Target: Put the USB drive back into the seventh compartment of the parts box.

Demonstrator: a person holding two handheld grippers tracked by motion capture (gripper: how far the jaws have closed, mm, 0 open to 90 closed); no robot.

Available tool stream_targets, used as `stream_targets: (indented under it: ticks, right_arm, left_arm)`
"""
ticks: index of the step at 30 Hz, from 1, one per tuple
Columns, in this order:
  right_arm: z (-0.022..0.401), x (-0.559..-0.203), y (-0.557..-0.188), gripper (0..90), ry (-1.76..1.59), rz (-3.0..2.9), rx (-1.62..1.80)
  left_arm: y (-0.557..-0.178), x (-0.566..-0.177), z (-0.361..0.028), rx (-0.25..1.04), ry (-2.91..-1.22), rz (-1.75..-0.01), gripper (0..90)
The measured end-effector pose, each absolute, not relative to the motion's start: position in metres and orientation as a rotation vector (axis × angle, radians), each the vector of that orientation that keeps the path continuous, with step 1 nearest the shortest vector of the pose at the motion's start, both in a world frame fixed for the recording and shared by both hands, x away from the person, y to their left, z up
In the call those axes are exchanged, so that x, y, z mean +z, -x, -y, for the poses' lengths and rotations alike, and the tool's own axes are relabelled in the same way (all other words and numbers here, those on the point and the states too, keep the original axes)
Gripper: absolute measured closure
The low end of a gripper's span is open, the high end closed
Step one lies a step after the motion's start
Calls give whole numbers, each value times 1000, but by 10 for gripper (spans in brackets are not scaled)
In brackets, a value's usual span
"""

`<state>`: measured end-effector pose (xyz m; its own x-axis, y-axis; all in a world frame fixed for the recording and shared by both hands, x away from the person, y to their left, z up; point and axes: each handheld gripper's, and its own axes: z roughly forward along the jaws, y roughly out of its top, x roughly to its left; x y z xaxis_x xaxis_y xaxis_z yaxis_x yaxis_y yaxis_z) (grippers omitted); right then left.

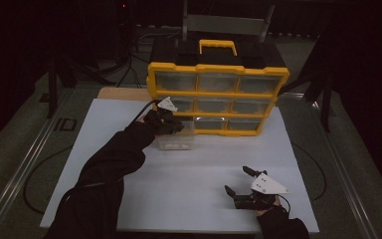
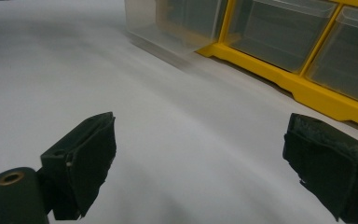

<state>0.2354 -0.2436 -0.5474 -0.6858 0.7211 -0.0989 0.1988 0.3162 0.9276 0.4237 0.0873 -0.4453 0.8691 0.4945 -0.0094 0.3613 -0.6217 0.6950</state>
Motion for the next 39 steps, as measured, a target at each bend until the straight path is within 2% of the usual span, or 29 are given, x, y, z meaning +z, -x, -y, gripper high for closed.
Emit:
stream_targets:
  ticks: [9, 18, 19, 23, 28, 32, 34, 35, 38, 39]
  right_arm:
    - [243, -547, -235, 95, -810, -2082, 1363]
    - [243, -547, -236, 96, -811, -2080, 1368]
    - [244, -547, -236, 96, -810, -2081, 1368]
    - [244, -547, -236, 96, -811, -2079, 1367]
    - [244, -547, -236, 96, -811, -2080, 1365]
    - [243, -547, -235, 96, -809, -2081, 1365]
    - [243, -546, -235, 96, -813, -2078, 1368]
    - [244, -546, -235, 96, -814, -2079, 1370]
    - [243, -546, -235, 95, -811, -2080, 1365]
    - [244, -546, -235, 96, -815, -2077, 1369]
  left_arm:
    - [-423, -449, -80, 281, -2381, -613, 797]
    - [-424, -445, -81, 296, -2343, -644, 783]
    - [-424, -444, -82, 293, -2328, -653, 715]
    - [-423, -441, -83, 300, -2319, -653, 611]
    - [-419, -437, -84, 285, -2302, -660, 394]
    - [-416, -435, -87, 286, -2267, -680, 272]
    - [-415, -433, -90, 243, -2255, -656, 219]
    - [-414, -433, -91, 240, -2243, -655, 150]
    - [-413, -432, -91, 245, -2242, -656, 152]
    - [-410, -433, -93, 232, -2244, -648, 74]
